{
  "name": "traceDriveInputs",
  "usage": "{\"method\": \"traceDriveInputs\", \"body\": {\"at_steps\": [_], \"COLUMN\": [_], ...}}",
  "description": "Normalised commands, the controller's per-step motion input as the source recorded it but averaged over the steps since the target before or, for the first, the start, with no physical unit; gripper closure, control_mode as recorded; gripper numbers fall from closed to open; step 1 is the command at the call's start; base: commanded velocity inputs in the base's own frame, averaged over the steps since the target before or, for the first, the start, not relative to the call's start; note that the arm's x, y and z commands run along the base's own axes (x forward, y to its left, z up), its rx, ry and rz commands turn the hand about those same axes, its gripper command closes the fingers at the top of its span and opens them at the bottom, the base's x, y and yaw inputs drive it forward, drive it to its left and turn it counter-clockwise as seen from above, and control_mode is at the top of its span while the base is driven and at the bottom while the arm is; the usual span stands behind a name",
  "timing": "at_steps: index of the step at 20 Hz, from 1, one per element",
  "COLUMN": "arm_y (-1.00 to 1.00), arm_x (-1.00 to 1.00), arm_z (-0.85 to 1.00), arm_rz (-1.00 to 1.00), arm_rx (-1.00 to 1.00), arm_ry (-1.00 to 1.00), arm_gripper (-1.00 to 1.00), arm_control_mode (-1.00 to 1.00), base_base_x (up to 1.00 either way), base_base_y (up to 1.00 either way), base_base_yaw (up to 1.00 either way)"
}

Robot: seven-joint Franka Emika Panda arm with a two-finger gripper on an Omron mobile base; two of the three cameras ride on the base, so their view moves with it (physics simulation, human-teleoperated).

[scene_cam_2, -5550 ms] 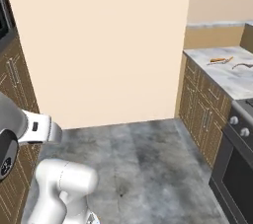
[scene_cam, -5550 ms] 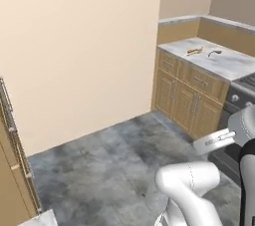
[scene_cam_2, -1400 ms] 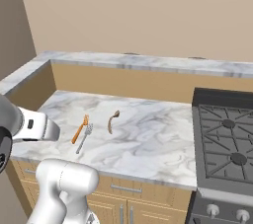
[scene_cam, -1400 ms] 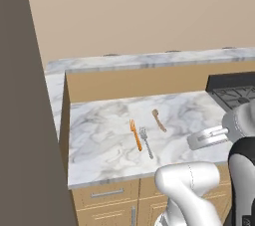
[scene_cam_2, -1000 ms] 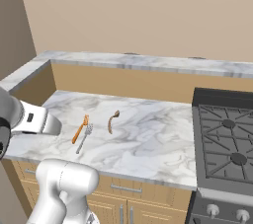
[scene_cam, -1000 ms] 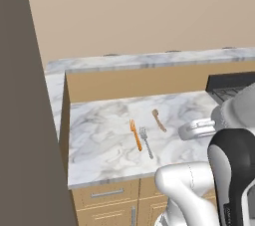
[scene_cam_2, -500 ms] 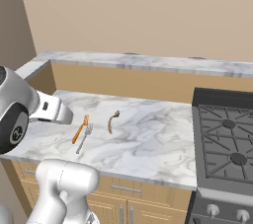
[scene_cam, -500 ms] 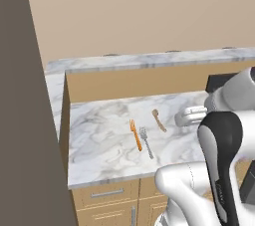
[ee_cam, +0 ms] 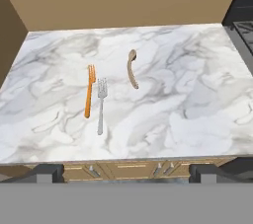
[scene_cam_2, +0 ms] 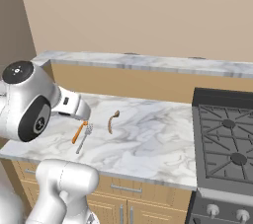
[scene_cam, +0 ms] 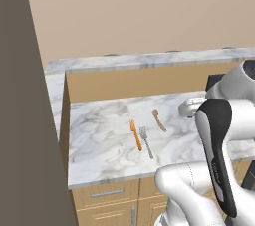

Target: Organize the utensils by type. Pick up the wooden spoons from the counter and place them in the open cabinet. Then pick up the metallic utensils from the counter and place them in the open drawer.

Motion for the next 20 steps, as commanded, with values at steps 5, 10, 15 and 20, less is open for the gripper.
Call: {"method": "traceDriveInputs", "body": {"at_steps": [5,10,15,20], "arm_y": [-0.43,-0.05,0.0,0.0], "arm_x": [0.47,0.51,0.53,0.34], "arm_z": [-0.23,-0.16,-0.23,-0.43], "arm_rz": [-0.01,0.0,0.01,0.03], "arm_rx": [0.0,0.0,0.0,0.0], "arm_ry": [0.15,0.1,0.03,0.0], "arm_gripper": [-1.0,-1.0,-1.0,-1.0], "arm_control_mode": [-1.0,-1.0,-1.0,-1.0], "base_base_x": [0.0,0.0,0.0,0.0], "base_base_y": [0.0,0.0,0.0,0.0], "base_base_yaw": [0.0,0.0,0.0,0.0]}}
